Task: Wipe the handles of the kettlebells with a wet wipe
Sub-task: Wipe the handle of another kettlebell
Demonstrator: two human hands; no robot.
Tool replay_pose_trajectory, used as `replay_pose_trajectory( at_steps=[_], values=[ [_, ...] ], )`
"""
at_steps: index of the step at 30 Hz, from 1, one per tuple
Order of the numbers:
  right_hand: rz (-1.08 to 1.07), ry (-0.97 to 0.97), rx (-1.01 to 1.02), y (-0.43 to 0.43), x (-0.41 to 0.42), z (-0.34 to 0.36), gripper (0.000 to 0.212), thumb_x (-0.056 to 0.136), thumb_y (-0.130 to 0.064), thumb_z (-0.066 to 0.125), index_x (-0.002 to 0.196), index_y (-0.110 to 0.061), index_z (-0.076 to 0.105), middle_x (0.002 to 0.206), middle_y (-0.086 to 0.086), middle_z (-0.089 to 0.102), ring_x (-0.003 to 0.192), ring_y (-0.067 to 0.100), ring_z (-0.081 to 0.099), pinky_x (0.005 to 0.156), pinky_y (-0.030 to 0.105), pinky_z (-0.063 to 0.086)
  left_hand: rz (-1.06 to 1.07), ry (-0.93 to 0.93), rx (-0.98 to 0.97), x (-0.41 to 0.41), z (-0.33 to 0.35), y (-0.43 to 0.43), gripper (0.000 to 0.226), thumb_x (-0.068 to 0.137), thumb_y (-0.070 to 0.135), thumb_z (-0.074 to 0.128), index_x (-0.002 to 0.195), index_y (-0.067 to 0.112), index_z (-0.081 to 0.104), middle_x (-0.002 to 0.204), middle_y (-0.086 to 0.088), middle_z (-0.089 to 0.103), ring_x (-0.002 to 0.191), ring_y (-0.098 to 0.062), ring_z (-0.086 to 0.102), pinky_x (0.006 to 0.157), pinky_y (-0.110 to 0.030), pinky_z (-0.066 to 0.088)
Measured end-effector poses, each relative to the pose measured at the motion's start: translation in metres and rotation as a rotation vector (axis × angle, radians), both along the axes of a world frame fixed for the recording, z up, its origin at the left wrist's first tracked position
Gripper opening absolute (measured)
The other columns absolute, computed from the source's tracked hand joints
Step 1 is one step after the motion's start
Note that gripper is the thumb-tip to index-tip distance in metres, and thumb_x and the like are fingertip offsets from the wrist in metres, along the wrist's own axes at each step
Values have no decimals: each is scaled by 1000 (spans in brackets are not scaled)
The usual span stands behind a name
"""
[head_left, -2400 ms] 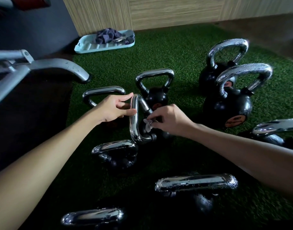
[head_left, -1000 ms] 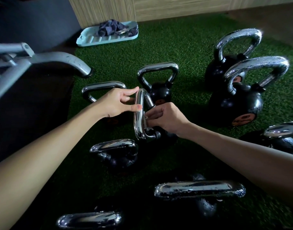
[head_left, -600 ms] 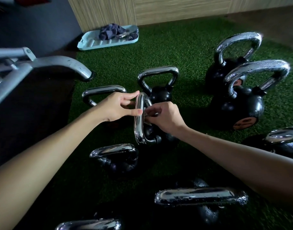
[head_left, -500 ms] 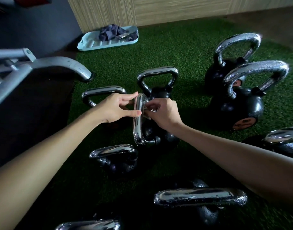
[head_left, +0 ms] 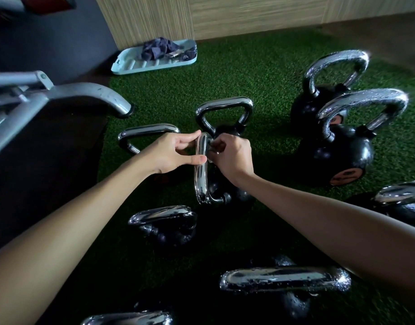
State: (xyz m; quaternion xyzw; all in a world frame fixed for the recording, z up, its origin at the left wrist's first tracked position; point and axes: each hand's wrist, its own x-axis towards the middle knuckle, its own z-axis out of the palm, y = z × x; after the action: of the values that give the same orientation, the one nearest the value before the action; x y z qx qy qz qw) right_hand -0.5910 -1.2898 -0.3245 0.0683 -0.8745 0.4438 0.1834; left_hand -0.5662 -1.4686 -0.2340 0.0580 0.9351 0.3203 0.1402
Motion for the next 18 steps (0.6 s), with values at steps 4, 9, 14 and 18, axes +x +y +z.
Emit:
replay_pose_trajectory(
  at_steps=[4, 9, 14, 18],
  values=[
    [-17, 15, 15, 3, -5, 0, 17, 72, -24, 84, 81, -18, 71, 77, -4, 72, 71, 15, 67, 66, 37, 55, -4, 0, 1, -4, -1, 7, 83, 73, 55, 83, 147, 51, 44, 150, -1, 52, 143, -6, 42, 106, -26, 28],
    [-57, -173, -70, 37, 3, -3, 24, 64, -26, 90, 82, -20, 75, 73, -9, 71, 69, 3, 64, 65, 18, 51, -45, -20, -17, -18, 6, 26, 86, 72, 56, 83, 149, 45, 45, 151, -1, 50, 143, -7, 41, 106, -26, 29],
    [-234, -248, -151, 96, 4, 6, 24, 65, -25, 91, 83, -22, 76, 67, -15, 65, 64, -6, 58, 56, 3, 40, -113, -26, -64, -38, 12, 87, 86, 74, 54, 84, 149, 37, 48, 150, -3, 53, 139, -13, 48, 100, -23, 33],
    [-300, -257, -148, 138, 18, 11, 23, 65, -22, 93, 80, -21, 75, 67, -12, 66, 61, -3, 59, 52, 4, 39, -149, -48, -119, -43, 21, 112, 88, 72, 54, 85, 149, 35, 49, 149, -4, 54, 137, -15, 51, 106, -27, 36]
  ],
)
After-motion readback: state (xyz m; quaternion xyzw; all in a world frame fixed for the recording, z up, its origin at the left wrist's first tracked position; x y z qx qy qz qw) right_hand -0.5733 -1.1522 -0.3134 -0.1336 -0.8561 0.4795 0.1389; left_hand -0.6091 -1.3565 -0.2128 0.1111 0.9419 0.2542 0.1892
